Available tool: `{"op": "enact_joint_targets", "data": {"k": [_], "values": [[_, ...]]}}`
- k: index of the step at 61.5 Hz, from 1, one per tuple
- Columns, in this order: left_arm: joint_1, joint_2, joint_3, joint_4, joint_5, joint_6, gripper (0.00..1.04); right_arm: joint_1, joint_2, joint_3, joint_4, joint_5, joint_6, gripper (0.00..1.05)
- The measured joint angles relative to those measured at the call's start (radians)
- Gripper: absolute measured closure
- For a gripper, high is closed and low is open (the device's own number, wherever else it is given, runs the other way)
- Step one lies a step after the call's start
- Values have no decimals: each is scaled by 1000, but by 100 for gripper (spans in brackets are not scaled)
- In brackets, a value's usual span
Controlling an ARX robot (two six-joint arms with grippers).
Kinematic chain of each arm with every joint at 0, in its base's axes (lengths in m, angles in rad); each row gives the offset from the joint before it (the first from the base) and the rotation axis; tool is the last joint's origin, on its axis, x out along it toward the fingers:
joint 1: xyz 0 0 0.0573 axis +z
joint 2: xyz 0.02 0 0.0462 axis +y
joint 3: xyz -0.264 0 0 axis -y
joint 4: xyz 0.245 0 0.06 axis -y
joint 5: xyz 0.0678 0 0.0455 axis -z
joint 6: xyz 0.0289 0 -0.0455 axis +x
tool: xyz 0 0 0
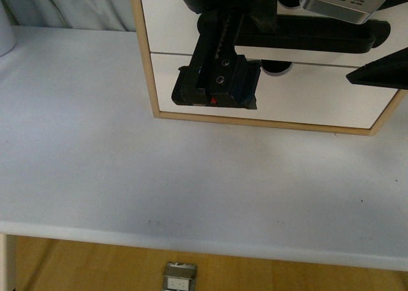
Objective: Pull drawer
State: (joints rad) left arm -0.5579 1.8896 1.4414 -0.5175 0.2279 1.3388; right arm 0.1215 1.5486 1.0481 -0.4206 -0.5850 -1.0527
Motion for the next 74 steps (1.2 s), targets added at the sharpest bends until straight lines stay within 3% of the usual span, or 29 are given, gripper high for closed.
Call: {"op": "enact_joint_targets", "data": {"k": [74], "values": [[-4, 6, -40, 22, -36, 30, 6, 8, 102, -2, 47, -3, 33, 9]]}}
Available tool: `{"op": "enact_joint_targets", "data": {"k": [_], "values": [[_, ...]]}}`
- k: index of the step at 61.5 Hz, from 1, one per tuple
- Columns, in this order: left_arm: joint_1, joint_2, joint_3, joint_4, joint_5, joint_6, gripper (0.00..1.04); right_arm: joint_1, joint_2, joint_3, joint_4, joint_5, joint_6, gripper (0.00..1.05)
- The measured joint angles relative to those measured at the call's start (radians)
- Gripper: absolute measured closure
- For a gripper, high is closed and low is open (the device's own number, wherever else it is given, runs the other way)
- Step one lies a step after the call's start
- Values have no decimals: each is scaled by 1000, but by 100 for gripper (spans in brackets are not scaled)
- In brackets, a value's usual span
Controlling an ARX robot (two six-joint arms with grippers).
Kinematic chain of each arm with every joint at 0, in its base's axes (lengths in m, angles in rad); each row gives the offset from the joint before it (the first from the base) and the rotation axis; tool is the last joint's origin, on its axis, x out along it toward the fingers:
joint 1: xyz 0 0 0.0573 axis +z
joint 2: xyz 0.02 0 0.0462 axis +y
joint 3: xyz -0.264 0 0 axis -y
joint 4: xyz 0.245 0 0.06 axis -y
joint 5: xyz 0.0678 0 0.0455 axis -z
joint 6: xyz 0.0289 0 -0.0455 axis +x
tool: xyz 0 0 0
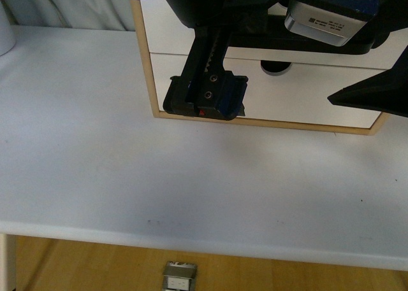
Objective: Pull drawer
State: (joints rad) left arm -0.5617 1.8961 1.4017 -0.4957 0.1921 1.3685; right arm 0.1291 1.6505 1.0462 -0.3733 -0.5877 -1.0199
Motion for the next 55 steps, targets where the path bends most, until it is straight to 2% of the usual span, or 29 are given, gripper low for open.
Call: {"op": "enact_joint_targets", "data": {"k": [55], "values": [[-19, 1, -19, -15, -32, 19, 6, 7, 12, 1, -11, -9, 3, 9]]}}
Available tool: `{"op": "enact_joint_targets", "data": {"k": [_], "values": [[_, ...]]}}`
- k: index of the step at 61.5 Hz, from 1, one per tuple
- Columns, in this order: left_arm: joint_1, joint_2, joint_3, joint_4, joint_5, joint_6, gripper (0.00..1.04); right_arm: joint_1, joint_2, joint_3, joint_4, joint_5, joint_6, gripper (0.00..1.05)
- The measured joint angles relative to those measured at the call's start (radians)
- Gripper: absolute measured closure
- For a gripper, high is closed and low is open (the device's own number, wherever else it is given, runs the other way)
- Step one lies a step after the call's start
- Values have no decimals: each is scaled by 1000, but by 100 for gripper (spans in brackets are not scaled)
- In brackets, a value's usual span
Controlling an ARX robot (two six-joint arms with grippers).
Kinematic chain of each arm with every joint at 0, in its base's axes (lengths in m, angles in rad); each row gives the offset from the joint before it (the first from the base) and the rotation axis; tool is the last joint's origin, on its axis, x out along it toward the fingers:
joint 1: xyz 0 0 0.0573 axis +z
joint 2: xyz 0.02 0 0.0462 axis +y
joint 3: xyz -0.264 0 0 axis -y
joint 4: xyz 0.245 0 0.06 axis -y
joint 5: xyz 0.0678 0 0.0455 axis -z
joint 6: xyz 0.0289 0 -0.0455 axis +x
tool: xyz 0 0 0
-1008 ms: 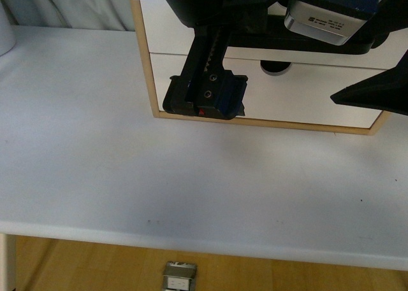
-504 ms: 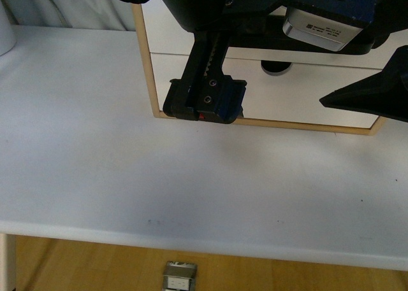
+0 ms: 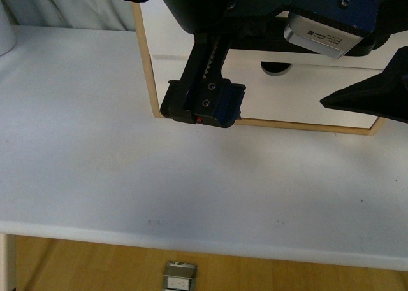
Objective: Pull drawer
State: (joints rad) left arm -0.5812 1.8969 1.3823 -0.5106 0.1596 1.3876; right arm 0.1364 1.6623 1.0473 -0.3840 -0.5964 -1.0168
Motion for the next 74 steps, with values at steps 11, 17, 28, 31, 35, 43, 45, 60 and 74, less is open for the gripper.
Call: {"op": "enact_joint_targets", "data": {"k": [11, 17, 28, 31, 35, 43, 45, 60, 74], "values": [[-1, 0, -1, -21, 0, 7, 6, 0, 0, 5, -24, -2, -10, 9], [-3, -1, -5, -34, 0, 11, 6, 0, 0, 6, -38, -9, -17, 9], [-6, -12, -18, -42, 0, 26, 6, 4, -12, 6, -79, -11, -37, 9], [-8, -17, -24, -45, 1, 29, 6, 6, -17, 6, -92, -12, -43, 9], [-11, -29, -38, -47, 2, 34, 6, 10, -29, -1, -109, -11, -53, 9], [-16, -57, -75, -48, 2, 49, 6, 18, -59, -25, -137, -12, -73, 9], [-16, -67, -87, -48, 3, 53, 6, 21, -69, -34, -143, -12, -82, 9], [-21, -126, -155, -53, 2, 61, 6, 42, -122, -86, -156, -8, -103, 9], [-35, -190, -226, -67, -11, 76, 6, 65, -181, -141, -167, -3, -108, 9]]}}
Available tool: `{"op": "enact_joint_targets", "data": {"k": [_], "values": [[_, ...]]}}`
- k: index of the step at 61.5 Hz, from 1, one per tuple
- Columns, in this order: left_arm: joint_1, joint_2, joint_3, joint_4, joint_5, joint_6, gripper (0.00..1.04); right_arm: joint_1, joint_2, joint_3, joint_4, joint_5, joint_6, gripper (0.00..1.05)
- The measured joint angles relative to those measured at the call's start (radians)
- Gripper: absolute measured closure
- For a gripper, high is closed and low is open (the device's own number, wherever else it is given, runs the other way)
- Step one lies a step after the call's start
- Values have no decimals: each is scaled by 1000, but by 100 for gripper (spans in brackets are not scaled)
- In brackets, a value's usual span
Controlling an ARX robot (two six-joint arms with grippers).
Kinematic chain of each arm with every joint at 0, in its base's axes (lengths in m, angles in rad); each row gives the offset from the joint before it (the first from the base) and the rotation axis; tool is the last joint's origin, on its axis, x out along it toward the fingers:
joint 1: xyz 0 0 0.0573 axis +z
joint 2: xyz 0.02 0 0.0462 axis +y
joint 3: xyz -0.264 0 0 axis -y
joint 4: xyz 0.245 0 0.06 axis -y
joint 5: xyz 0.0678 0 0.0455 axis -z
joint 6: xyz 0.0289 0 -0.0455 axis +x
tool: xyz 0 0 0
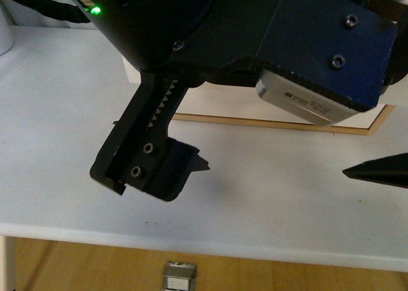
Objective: Pull drawer
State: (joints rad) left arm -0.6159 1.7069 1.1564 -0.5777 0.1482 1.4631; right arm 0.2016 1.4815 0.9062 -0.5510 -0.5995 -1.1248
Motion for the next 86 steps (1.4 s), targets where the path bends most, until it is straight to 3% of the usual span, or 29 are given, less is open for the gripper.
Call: {"op": "enact_joint_targets", "data": {"k": [40, 71, 86], "values": [[-41, -115, -126, 0, -61, 20, 6, 37, -112, -79, -39, 23, 17, 9], [8, -283, -117, -50, 103, 18, 6, -63, -263, -50, -60, -32, 14, 9], [96, -377, -121, 109, 178, -29, 6, -130, -340, -47, 79, -39, 69, 9]]}}
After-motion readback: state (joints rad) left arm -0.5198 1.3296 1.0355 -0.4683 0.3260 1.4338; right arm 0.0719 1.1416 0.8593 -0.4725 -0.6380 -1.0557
